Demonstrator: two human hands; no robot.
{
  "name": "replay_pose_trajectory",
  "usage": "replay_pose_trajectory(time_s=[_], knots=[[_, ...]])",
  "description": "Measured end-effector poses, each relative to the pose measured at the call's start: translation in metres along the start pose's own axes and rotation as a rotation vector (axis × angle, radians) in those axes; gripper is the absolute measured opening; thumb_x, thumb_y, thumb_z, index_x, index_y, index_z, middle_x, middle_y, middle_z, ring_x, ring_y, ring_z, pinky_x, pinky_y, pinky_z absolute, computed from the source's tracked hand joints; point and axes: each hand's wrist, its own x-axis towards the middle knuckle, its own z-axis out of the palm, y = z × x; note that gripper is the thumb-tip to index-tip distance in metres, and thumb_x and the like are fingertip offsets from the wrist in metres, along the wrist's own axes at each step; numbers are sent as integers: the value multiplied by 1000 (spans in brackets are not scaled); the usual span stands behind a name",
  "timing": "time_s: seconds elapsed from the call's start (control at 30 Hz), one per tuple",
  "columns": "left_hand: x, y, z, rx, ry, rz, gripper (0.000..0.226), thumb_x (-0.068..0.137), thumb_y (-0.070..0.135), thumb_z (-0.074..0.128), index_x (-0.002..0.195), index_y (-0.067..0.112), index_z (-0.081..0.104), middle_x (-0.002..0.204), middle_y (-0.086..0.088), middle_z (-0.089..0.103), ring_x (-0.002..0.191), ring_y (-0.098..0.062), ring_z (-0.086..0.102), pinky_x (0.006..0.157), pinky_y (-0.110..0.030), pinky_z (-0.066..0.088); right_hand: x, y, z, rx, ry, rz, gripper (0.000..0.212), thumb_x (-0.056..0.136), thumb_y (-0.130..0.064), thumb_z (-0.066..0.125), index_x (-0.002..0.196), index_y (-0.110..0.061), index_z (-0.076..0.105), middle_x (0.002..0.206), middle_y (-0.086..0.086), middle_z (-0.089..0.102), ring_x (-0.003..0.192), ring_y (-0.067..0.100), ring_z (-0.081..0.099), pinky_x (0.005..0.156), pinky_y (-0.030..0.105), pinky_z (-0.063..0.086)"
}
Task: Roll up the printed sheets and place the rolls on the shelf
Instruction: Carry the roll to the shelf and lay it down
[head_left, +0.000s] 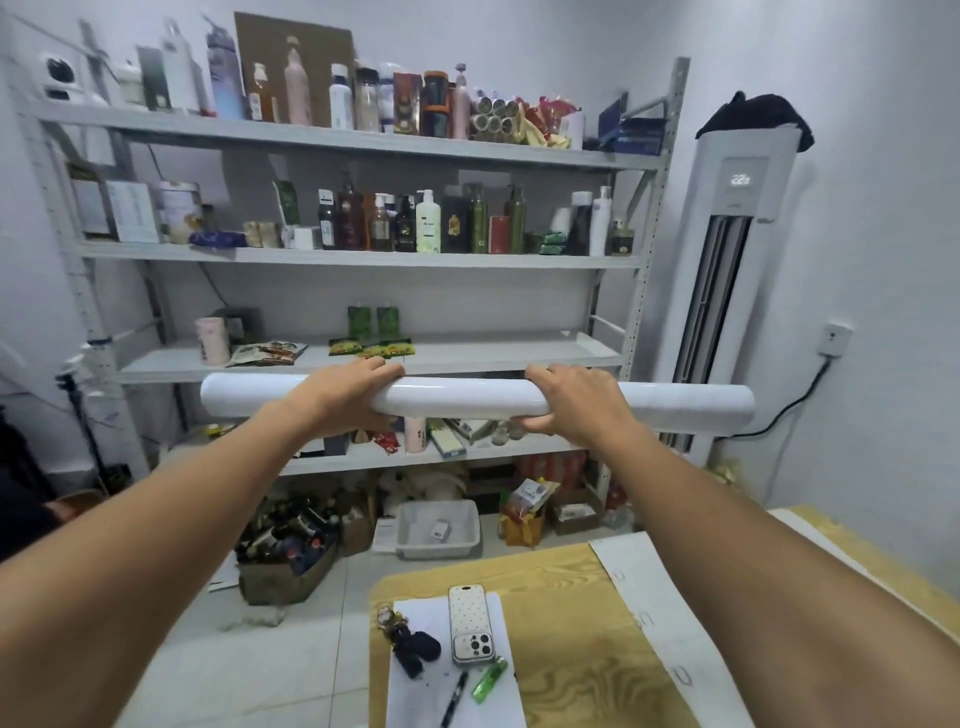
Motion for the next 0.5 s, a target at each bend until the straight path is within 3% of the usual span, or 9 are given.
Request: replay_pose_trajectory(time_s=[0.23,0.5], knots=[[10,-50,21,13,9,32,53,72,38,71,116,21,47,106,2,52,87,-14,48,69,-27,42,33,-31,25,-8,-2,16,52,80,-63,55,109,-21,46,92,0,61,70,17,46,59,29,36],[79,-129,78,37,-9,125,55,71,39,72,117,20,48,106,1,56,86,-16,52,70,-33,50,101,-46,92,-7,-66,109,56,77,-67,54,108,-21,46,92,0,61,80,22,57,59,30,34]])
